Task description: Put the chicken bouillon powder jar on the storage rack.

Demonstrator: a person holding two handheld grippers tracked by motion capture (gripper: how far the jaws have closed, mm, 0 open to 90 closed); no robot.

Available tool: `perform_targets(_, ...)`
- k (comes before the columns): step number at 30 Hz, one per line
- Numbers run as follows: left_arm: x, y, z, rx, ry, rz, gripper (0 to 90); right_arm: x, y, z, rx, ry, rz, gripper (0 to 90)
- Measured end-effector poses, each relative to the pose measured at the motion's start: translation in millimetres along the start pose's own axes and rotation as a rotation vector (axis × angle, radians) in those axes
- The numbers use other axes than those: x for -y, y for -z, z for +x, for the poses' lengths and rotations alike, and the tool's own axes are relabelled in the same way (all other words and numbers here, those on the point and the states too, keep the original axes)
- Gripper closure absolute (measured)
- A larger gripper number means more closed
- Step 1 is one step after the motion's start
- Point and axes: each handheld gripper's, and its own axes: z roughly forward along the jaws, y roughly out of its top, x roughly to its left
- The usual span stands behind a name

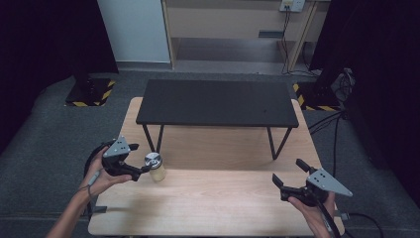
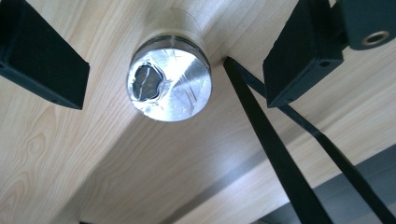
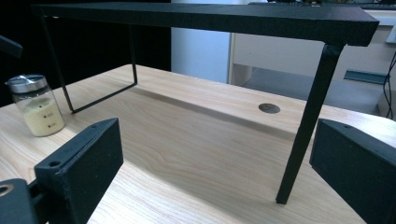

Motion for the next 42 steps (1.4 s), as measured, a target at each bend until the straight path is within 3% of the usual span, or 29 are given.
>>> perform_targets(5,4.6,-19.7,6.3,0.021,0.01,0.018,7.7,1.0,0.1,-0.6,0.003,-0.002,0.004,2.7)
perform_targets(11,5.2,-36.8,8.0,0.039,-0.021,0.049,12.1,1.6,0.2,-0.9,0.006,-0.003,0.005,2.9)
perform_targets(14,8.4,-42.1,9.3,0.057,-0.054,0.043,25.8,2.1,0.1,-0.5,0.006,-0.001,0.008,2.9)
perform_targets(15,10.1,-43.4,11.7,0.075,-0.054,0.037,25.8,2.1,0.2,-0.6,0.006,0.0,0.009,3.0)
perform_targets(16,12.6,-44.6,13.9,0.087,-0.038,0.026,31.8,2.2,0.5,-0.5,0.008,0.0,0.007,3.0)
perform_targets(18,14.5,-44.5,15.8,0.093,-0.021,0.015,32.4,2.3,0.7,-0.5,0.009,-0.002,0.006,2.9)
perform_targets(19,17.1,-43.5,18.6,0.099,0.007,-0.001,34.0,2.5,0.8,-0.8,0.009,-0.003,0.006,2.9)
perform_targets(27,12.5,-38.7,11.0,0.057,-0.015,0.017,34.4,2.4,0.2,-0.4,0.005,-0.004,0.005,3.0)
perform_targets(33,6.0,-22.3,10.0,0.049,0.015,-0.03,34.4,2.3,0.9,-0.5,0.005,-0.007,0.002,3.0)
perform_targets(36,-7.5,-10.2,7.2,0.049,0.017,-0.049,34.4,2.3,1.1,-0.8,0.006,-0.008,0.0,3.0)
perform_targets(37,-21.5,-1.5,5.4,0.055,0.01,-0.046,34.4,2.2,1.3,-0.8,0.005,-0.006,-0.003,3.0)
perform_targets(38,-21.5,-1.5,5.4,0.055,0.01,-0.046,34.4,2.2,1.3,-0.8,0.005,-0.006,-0.003,3.0)
perform_targets(40,-42.1,11.0,0.5,0.05,0.022,-0.049,34.4,2.2,1.2,-0.8,0.004,-0.006,-0.005,3.0)
perform_targets(41,-42.1,11.0,0.5,0.05,0.022,-0.049,34.4,2.2,1.2,-0.8,0.004,-0.006,-0.005,3.0)
perform_targets(42,-52.6,19.7,-1.5,0.051,0.028,-0.069,34.4,2.1,1.2,-0.8,0.003,-0.005,-0.005,3.0)
